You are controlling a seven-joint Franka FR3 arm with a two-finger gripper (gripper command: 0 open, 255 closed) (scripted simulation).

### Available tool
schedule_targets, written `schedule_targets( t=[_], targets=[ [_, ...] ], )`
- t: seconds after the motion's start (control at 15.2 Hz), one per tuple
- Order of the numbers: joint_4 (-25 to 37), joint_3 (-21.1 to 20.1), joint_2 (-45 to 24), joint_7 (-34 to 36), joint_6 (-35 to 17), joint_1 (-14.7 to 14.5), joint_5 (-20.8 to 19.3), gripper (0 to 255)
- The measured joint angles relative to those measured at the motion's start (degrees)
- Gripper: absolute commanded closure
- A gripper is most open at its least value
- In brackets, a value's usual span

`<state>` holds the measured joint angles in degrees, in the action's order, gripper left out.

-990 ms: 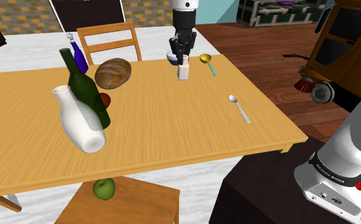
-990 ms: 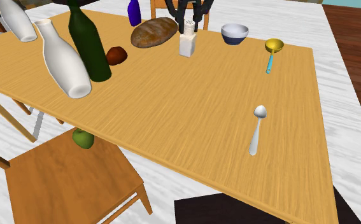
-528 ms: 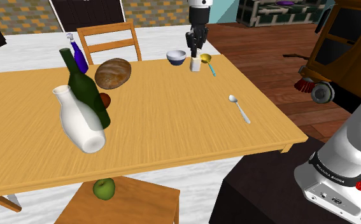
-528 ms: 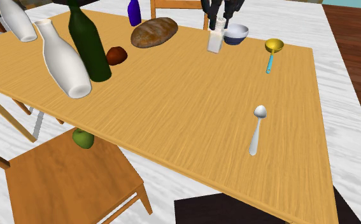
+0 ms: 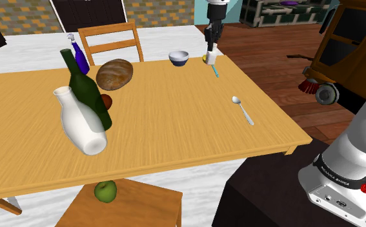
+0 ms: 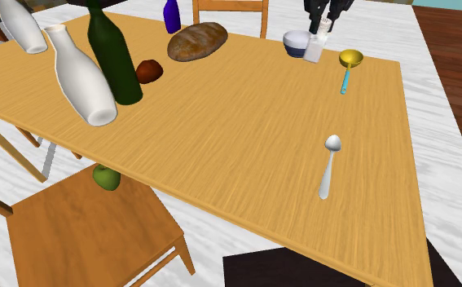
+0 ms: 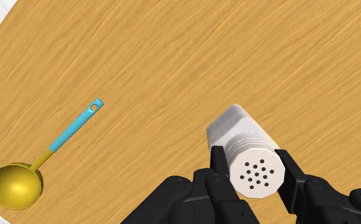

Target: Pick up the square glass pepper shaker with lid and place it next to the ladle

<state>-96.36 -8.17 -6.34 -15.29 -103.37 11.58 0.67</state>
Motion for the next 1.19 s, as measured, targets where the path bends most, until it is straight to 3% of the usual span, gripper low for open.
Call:
schedule_targets(
  t=[0.66, 0.99, 1.19],
  targets=[
    [10.0, 5.0, -7.43, -11.87, 2.87, 6.82, 0.27, 255],
    [19.07, 6.9, -13.53, -17.25, 5.96, 10.3, 0.63, 255],
    [28.01, 7.74, -19.3, -19.98, 9.19, 12.26, 0.89, 255]
  ],
)
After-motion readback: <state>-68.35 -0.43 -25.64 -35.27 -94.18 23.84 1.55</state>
